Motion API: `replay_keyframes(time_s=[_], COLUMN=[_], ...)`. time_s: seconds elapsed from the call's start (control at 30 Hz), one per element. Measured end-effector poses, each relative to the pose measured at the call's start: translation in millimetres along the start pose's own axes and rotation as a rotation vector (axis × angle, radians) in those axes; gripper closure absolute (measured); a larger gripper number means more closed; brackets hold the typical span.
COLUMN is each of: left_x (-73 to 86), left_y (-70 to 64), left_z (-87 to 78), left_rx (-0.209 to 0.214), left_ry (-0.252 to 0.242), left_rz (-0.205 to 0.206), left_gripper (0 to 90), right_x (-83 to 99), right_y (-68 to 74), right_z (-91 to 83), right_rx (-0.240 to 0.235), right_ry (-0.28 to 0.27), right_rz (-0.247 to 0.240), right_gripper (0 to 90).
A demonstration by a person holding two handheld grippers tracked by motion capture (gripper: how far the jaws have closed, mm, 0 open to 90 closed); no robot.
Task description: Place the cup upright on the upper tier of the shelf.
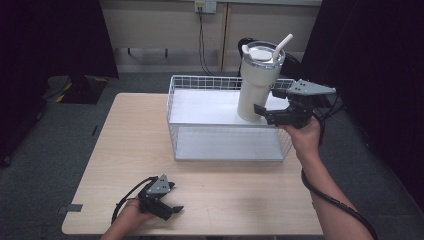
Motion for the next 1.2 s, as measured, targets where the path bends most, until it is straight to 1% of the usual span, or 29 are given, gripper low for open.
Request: replay_keyframes(time_s=[0.1,0.17,0.3,0.6,0.77,0.97,1.2], left_x=[0.0,0.0,0.0,0.0,0.0,0.1,0.1], left_y=[0.0,0.0,0.0,0.0,-0.1,-0.1,-0.1], left_z=[-0.1,0.0,0.0,-0.1,0.1,0.1,0.1], left_rx=[-0.001,-0.001,0.0,-0.001,0.001,0.001,0.001], left_ry=[0.0,0.0,0.0,0.0,0.0,0.001,0.0], left_rz=[0.001,0.001,0.0,0.001,-0.001,-0.002,-0.001], left_gripper=[13.0,13.0,13.0,13.0,13.0,13.0,13.0], right_x=[1.5,2.4,3.7,10.0,17.0,25.2,36.4], right_y=[3.8,6.1,8.7,19.3,23.8,30.7,37.8], right_z=[-2.8,-4.7,-7.1,-15.7,-19.9,-24.7,-28.8], right_rx=[-0.011,-0.013,-0.026,-0.07,-0.093,-0.115,-0.146], right_ry=[0.005,0.003,0.002,0.003,0.002,0.01,0.013], right_rz=[-0.006,-0.019,-0.017,-0.029,-0.026,-0.036,-0.03], right_gripper=[11.1,11.2,11.1,11.0,11.0,11.1,11.0])
Point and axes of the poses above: each handheld gripper's, and its own axes: z roughly forward along the jaws, x roughly out of its underside, y roughly to its left, the point moved 1 cm from there along z, roughly forward along the jaws, and after that the axes turned 3 degrees about x, right-handed, at the moved point
